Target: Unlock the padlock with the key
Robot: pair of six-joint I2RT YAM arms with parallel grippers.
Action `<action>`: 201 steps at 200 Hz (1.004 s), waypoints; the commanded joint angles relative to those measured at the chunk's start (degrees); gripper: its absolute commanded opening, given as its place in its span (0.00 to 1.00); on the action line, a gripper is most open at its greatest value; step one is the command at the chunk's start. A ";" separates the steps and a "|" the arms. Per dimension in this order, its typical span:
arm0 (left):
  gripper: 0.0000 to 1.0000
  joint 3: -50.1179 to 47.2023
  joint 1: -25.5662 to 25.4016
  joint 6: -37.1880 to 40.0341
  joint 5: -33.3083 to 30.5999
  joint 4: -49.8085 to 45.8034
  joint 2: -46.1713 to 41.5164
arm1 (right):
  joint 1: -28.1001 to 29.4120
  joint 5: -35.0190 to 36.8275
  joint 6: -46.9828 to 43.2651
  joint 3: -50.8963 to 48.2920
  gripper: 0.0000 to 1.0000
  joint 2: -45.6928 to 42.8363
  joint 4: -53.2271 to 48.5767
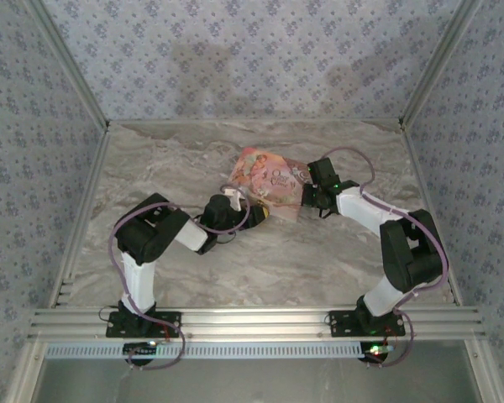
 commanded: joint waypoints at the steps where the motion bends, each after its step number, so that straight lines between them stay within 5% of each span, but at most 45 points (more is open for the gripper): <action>1: 0.20 1.27 1.02 -2.15 4.10 -3.32 0.03 | 0.14 0.27 0.65 -0.40 0.00 -1.88 -0.16; 38: 0.21 0.72 2.13 -2.24 6.89 -6.74 -0.42 | 0.04 0.12 0.56 0.01 0.00 -1.85 -0.21; 119: 0.43 2.02 1.79 -1.81 4.23 -2.76 0.31 | 0.24 0.01 0.38 0.63 0.00 -1.46 -0.52; 201: 0.44 4.36 0.21 -3.29 3.32 -2.53 3.45 | 0.26 -0.11 0.24 1.24 0.00 -0.49 -0.34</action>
